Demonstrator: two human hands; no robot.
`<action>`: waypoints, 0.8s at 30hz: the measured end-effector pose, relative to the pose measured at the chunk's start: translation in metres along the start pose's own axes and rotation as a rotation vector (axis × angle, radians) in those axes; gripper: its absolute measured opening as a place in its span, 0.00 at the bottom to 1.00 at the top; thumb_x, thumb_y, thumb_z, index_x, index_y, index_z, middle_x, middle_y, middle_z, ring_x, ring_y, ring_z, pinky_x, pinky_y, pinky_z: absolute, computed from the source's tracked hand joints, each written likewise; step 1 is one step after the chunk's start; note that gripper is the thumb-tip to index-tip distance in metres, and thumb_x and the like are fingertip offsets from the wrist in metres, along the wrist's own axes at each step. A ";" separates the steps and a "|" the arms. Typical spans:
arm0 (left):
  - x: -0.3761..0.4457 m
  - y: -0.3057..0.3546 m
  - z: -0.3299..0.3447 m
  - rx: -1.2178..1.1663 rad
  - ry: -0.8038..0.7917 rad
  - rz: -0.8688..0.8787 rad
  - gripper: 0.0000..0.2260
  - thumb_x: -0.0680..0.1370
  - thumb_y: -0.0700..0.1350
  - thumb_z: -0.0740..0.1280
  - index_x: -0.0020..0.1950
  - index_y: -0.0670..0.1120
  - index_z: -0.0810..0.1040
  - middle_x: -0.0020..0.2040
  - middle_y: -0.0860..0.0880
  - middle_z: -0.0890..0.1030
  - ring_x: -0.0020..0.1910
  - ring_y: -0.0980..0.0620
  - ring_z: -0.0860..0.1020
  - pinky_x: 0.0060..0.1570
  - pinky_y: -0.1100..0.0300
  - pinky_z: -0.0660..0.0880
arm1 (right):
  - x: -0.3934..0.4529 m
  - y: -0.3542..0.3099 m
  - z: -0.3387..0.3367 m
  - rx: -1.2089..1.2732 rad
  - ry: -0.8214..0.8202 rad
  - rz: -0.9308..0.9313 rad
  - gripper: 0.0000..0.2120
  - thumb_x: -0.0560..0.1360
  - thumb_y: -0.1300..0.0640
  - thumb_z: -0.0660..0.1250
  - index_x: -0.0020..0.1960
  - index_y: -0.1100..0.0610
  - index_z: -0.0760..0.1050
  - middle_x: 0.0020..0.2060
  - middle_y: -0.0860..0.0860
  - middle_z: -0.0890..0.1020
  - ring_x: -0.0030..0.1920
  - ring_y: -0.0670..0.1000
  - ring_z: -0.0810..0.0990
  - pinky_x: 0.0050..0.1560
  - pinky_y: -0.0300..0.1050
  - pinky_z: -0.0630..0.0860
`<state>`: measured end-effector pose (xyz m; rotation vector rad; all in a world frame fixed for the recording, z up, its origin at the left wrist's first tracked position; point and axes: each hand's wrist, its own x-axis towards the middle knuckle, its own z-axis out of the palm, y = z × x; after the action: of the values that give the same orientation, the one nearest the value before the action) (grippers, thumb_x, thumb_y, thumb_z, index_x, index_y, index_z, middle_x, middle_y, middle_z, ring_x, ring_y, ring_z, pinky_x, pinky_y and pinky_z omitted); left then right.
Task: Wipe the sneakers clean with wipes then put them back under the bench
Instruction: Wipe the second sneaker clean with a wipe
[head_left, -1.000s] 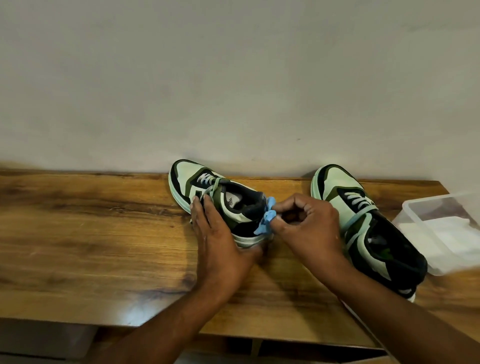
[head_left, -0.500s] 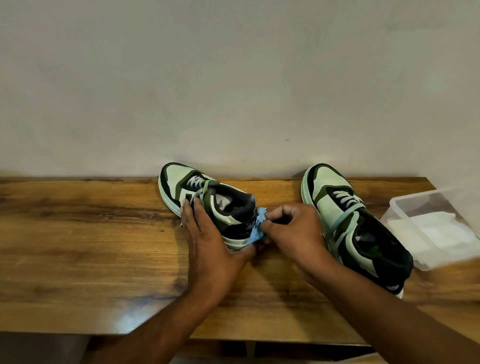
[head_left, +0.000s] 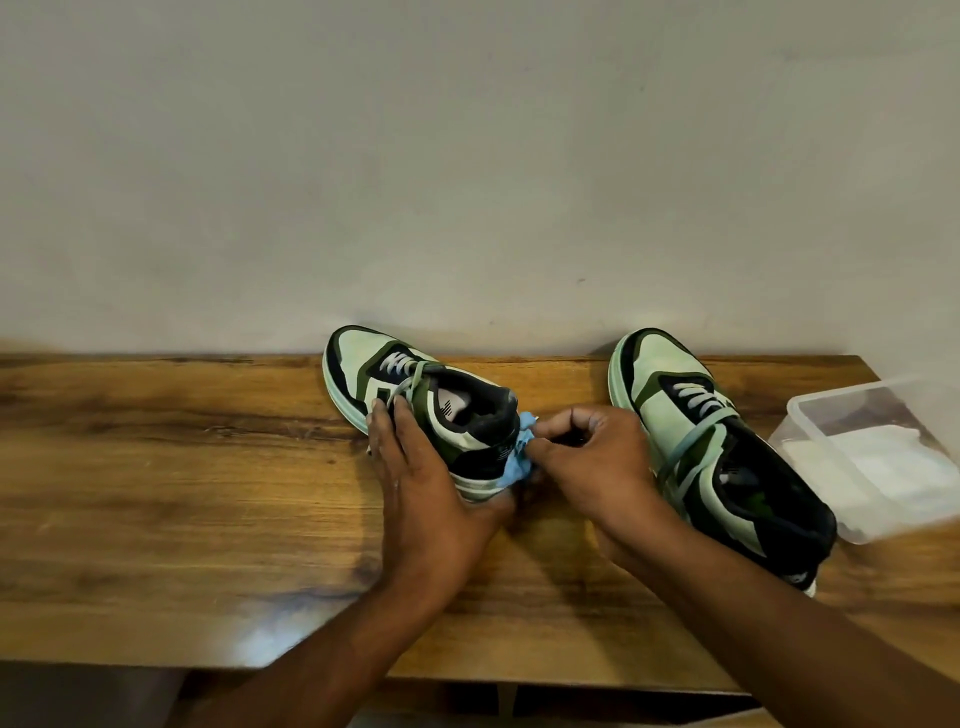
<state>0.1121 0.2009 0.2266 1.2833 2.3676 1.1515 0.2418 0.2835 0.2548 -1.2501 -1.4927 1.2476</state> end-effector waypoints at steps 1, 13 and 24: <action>0.000 0.000 0.000 -0.006 -0.001 0.001 0.65 0.65 0.59 0.83 0.85 0.47 0.40 0.85 0.50 0.38 0.84 0.48 0.40 0.82 0.42 0.53 | 0.000 -0.003 0.000 0.036 0.024 -0.050 0.08 0.70 0.68 0.77 0.39 0.56 0.85 0.36 0.50 0.87 0.37 0.53 0.87 0.43 0.57 0.86; 0.000 0.000 -0.001 -0.007 0.004 0.009 0.65 0.65 0.60 0.83 0.85 0.46 0.40 0.85 0.51 0.37 0.84 0.47 0.41 0.82 0.42 0.55 | 0.003 -0.001 0.000 0.023 0.003 -0.048 0.10 0.70 0.68 0.78 0.40 0.54 0.85 0.38 0.48 0.87 0.41 0.53 0.87 0.43 0.52 0.86; -0.001 0.000 0.000 -0.032 0.004 0.007 0.66 0.63 0.67 0.79 0.85 0.46 0.41 0.85 0.50 0.38 0.84 0.48 0.40 0.81 0.51 0.50 | 0.006 -0.002 0.006 0.032 0.048 -0.025 0.09 0.68 0.69 0.77 0.37 0.56 0.83 0.34 0.51 0.86 0.39 0.58 0.86 0.40 0.57 0.85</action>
<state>0.1122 0.2000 0.2267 1.2811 2.3393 1.1906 0.2346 0.2882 0.2560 -1.2287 -1.4438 1.2128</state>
